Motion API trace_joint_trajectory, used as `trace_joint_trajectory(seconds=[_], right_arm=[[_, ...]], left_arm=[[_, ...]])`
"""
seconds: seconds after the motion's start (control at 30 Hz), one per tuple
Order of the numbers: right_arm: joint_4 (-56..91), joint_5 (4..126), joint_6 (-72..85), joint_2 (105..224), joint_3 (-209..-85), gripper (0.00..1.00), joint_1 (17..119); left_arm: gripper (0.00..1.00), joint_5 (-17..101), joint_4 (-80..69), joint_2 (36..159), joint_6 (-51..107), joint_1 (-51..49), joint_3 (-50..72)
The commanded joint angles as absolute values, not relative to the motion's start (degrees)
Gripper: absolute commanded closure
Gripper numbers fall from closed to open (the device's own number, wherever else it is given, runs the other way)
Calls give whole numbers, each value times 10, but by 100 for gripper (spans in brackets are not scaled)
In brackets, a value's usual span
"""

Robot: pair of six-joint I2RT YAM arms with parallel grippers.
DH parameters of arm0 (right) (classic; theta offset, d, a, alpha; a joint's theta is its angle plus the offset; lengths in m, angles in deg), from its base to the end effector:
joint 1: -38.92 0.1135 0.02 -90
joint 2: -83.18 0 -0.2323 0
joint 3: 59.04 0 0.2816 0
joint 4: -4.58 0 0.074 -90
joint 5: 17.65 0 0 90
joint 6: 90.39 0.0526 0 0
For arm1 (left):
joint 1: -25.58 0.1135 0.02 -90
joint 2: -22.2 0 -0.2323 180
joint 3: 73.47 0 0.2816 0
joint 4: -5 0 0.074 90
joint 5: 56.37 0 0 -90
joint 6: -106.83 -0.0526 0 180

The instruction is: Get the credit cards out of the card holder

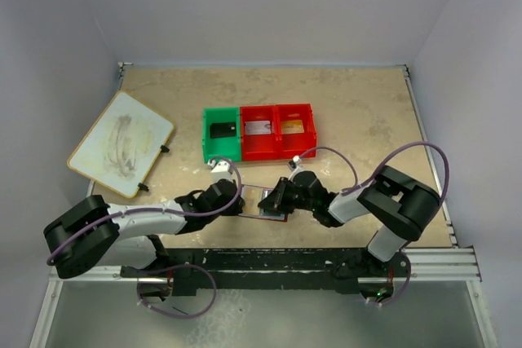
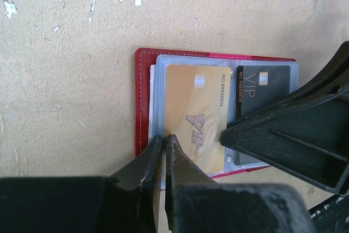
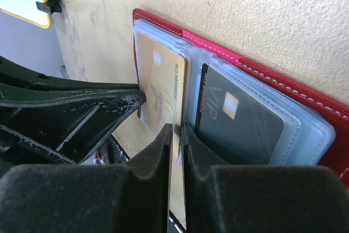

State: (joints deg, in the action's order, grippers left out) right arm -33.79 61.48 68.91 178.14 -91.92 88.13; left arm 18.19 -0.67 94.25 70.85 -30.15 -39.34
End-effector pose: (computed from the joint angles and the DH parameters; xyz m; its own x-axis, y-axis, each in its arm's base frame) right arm 0.1800 0.2238 0.0456 -0.8939 0.3703 -0.2527 -0.0570 0.4654 0.8833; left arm 0.1585 -0.2077 0.0755 -0.7848 -0.2334 -0.5741 0.0900 0.8736 -0.4783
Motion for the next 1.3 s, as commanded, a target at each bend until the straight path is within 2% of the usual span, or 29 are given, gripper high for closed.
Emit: trace_joint_trajectory(seconds=[0.0,0.17,1.03,1.27], right_arm=[[-311,626,663,1755,-976,86,898],[-282,630,655,1754,-977,100,899],[-209,682,694,1660,-916,100,895],[-214,655,666,1693,-938,83,895]], left_arm=[[100,264,43,956,738,-330,-402],[100,243,24,960,740,-331,-397],[100,218,10,961,747,-331,-407],[100,220,12,962,746,-331,-406]])
